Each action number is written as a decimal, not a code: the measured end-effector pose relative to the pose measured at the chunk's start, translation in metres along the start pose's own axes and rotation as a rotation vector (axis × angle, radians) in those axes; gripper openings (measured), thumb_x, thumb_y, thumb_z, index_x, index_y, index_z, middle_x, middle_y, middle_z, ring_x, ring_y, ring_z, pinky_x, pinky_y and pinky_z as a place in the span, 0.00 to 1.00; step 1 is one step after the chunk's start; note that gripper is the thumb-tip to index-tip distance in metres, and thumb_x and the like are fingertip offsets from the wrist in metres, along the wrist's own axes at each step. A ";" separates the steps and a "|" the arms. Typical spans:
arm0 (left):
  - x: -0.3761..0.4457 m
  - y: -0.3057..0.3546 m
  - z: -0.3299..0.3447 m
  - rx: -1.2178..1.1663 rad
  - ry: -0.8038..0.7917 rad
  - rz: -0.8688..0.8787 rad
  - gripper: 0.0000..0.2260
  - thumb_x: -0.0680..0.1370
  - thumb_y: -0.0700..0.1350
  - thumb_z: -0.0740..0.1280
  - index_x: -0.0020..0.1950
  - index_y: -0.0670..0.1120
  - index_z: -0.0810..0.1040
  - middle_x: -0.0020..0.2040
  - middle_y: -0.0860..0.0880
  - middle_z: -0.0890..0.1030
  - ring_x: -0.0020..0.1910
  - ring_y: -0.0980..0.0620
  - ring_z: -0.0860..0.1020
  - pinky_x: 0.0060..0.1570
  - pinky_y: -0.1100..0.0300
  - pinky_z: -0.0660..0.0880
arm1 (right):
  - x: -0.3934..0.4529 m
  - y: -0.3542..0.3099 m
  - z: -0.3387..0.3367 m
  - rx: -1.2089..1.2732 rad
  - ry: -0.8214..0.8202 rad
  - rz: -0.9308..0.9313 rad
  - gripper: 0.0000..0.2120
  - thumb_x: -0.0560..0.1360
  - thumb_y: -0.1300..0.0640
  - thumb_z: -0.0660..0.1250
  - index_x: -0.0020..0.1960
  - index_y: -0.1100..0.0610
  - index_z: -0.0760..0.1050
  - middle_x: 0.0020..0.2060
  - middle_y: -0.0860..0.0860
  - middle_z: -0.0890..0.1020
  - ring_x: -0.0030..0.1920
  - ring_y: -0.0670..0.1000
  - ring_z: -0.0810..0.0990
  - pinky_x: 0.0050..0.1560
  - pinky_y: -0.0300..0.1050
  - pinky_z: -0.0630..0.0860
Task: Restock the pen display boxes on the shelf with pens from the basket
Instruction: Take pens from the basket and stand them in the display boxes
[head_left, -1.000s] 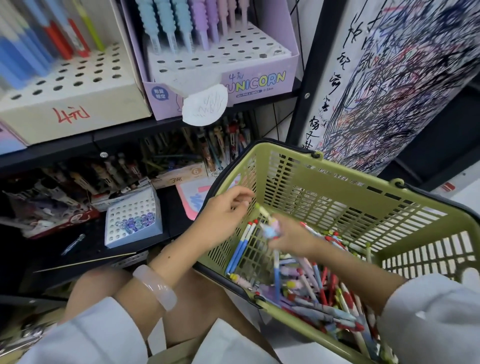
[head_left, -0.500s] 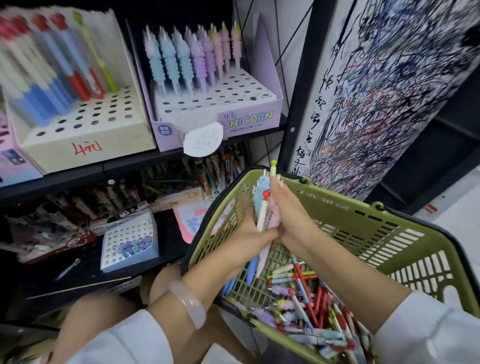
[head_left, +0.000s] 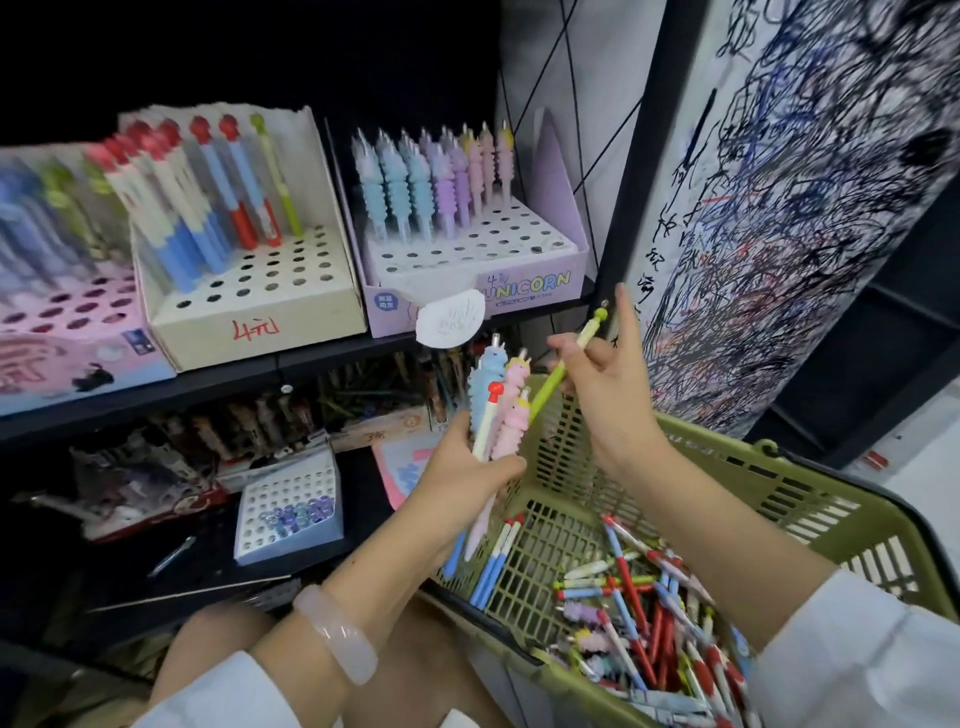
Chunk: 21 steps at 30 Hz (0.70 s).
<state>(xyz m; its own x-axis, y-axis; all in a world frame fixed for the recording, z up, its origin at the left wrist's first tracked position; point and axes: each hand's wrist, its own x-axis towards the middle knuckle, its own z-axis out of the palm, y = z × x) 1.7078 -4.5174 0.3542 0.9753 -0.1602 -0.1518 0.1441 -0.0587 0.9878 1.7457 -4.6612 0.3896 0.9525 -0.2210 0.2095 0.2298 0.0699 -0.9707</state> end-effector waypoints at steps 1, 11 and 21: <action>0.000 0.001 -0.004 -0.023 0.042 0.005 0.16 0.73 0.37 0.68 0.56 0.52 0.71 0.39 0.51 0.77 0.26 0.62 0.74 0.29 0.68 0.72 | 0.002 -0.003 0.004 -0.003 -0.017 0.002 0.34 0.78 0.65 0.61 0.76 0.46 0.48 0.42 0.50 0.83 0.38 0.43 0.81 0.38 0.33 0.75; -0.016 0.027 -0.062 -0.217 0.210 0.143 0.11 0.73 0.37 0.69 0.50 0.51 0.73 0.31 0.56 0.77 0.26 0.58 0.74 0.32 0.62 0.72 | 0.005 -0.042 0.078 -0.060 -0.218 -0.087 0.12 0.80 0.62 0.57 0.63 0.52 0.65 0.31 0.45 0.82 0.31 0.46 0.78 0.26 0.34 0.70; -0.035 0.058 -0.146 -0.157 0.341 0.365 0.18 0.72 0.39 0.71 0.51 0.60 0.72 0.42 0.67 0.81 0.42 0.67 0.80 0.37 0.72 0.74 | -0.007 -0.077 0.172 -0.068 -0.439 -0.042 0.03 0.78 0.58 0.63 0.46 0.55 0.74 0.31 0.45 0.79 0.30 0.40 0.77 0.32 0.34 0.76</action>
<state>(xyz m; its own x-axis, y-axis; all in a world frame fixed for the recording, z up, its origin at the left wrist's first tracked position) 1.7060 -4.3715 0.4222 0.9620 0.1892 0.1970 -0.2174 0.0935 0.9716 1.7552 -4.4977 0.4834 0.9407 0.2123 0.2645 0.2703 0.0019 -0.9628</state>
